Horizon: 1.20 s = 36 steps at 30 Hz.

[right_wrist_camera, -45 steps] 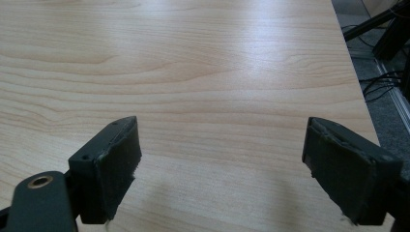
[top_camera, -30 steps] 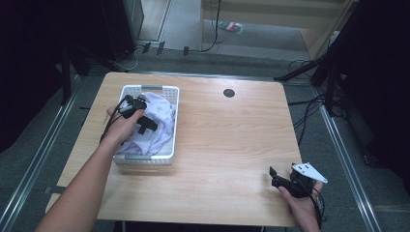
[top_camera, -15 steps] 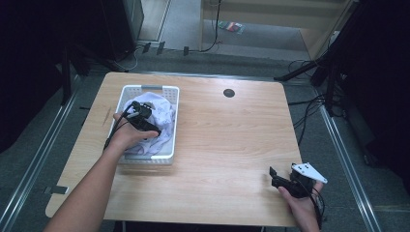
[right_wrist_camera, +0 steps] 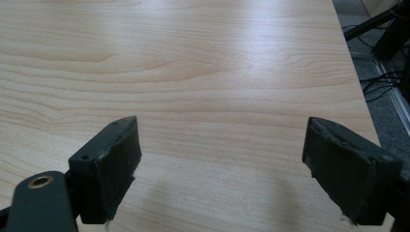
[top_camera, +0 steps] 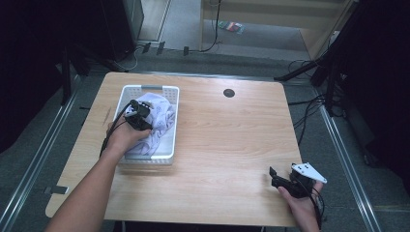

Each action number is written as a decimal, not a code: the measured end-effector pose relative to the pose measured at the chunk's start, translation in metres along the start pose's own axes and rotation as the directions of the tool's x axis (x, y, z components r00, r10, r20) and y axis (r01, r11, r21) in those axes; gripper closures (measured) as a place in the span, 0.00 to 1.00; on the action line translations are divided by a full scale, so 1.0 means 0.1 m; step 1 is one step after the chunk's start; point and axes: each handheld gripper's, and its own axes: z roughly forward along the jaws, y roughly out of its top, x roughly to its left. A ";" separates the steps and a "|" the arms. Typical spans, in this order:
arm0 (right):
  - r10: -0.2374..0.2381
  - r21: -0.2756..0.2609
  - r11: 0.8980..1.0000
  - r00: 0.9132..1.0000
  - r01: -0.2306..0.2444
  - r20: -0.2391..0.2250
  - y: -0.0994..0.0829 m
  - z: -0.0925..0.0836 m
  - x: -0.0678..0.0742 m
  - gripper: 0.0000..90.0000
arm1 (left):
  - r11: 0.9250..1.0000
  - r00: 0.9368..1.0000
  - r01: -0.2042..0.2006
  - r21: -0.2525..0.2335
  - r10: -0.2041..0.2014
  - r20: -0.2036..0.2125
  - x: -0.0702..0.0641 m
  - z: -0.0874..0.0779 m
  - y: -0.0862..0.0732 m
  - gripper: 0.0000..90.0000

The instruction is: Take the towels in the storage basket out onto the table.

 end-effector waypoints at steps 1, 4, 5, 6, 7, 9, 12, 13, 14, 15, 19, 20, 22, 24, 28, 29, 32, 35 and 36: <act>-0.001 -0.001 1.000 1.000 0.001 0.000 0.00 0.00 0.00 0.15 | 1.000 1.000 -0.010 -0.001 0.010 -0.003 0.00 0.00 0.00 0.64; 0.002 -0.001 1.000 1.000 -0.002 0.000 0.00 0.00 0.00 0.15 | 1.000 1.000 -0.013 -0.001 0.013 0.010 0.02 -0.02 0.00 0.67; 0.002 -0.001 1.000 1.000 -0.002 0.000 0.00 0.00 0.00 0.15 | 1.000 1.000 -0.013 -0.001 0.013 0.010 0.02 -0.02 0.00 0.68; 0.001 -0.002 1.000 1.000 -0.001 -0.001 0.00 0.00 -0.01 0.15 | 1.000 0.999 0.008 -0.005 -0.008 0.035 0.07 -0.04 0.01 0.68; 0.002 -0.002 1.000 1.000 -0.002 -0.002 0.00 0.00 -0.01 0.15 | 1.000 0.999 0.007 -0.002 -0.007 0.047 0.08 -0.06 0.02 0.69; 0.003 -0.002 1.000 1.000 -0.003 -0.004 0.00 0.00 -0.01 0.15 | 1.000 0.997 0.017 -0.003 -0.016 0.070 0.11 -0.08 0.02 0.69; 0.003 -0.001 1.000 1.000 -0.003 -0.004 0.00 0.00 -0.01 0.15 | 1.000 0.997 0.011 -0.011 -0.010 0.083 0.12 -0.13 0.02 0.69; 0.003 0.000 1.000 1.000 -0.003 -0.004 0.00 0.00 -0.01 0.15 | 1.000 0.997 0.012 -0.020 -0.010 0.082 0.12 -0.15 0.02 0.69; 0.002 0.000 1.000 1.000 -0.002 -0.004 0.00 0.00 -0.01 0.15 | 1.000 0.997 0.012 -0.020 -0.010 0.082 0.12 -0.15 0.02 0.69; 0.003 -0.001 1.000 1.000 -0.003 -0.004 0.00 0.00 -0.01 0.15 | 1.000 0.996 -0.012 -0.023 0.014 0.089 0.12 -0.20 0.03 0.69; 0.004 -0.002 1.000 1.000 -0.004 -0.004 0.00 0.00 -0.01 0.15 | 0.999 0.996 -0.010 -0.037 0.013 0.086 0.13 -0.28 0.04 0.69; 0.003 -0.002 1.000 1.000 -0.003 -0.003 0.00 0.00 -0.01 0.15 | 0.999 0.996 -0.008 -0.049 0.013 0.087 0.15 -0.36 0.06 0.69; 0.003 -0.003 1.000 1.000 -0.003 -0.003 0.00 0.00 -0.01 0.15 | 0.998 0.996 -0.012 -0.056 0.017 0.084 0.16 -0.40 0.06 0.69; 0.003 -0.003 1.000 1.000 -0.003 -0.003 0.00 0.00 -0.01 0.15 | 0.998 0.996 -0.012 -0.067 0.018 0.091 0.18 -0.49 0.08 0.69; 0.001 0.000 1.000 1.000 -0.001 -0.002 0.00 0.01 -0.01 0.15 | 0.997 0.995 -0.010 -0.081 0.017 0.094 0.22 -0.62 0.11 0.68; 0.001 0.000 1.000 1.000 -0.001 -0.002 0.00 0.01 -0.01 0.15 | 0.997 0.995 -0.010 -0.081 0.017 0.094 0.22 -0.62 0.11 0.68; 0.002 0.000 1.000 1.000 -0.002 -0.001 0.00 0.01 -0.01 0.15 | 0.994 0.996 -0.010 -0.106 0.019 0.091 0.25 -0.76 0.13 0.68; 0.001 0.001 1.000 1.000 -0.001 0.000 0.00 0.01 -0.01 0.15 | 0.994 0.996 -0.023 -0.110 0.033 0.085 0.26 -0.83 0.15 0.68; 0.001 0.001 1.000 1.000 -0.001 -0.001 0.00 0.01 -0.01 0.15 | 0.993 0.996 -0.024 -0.118 0.034 0.086 0.27 -0.89 0.16 0.68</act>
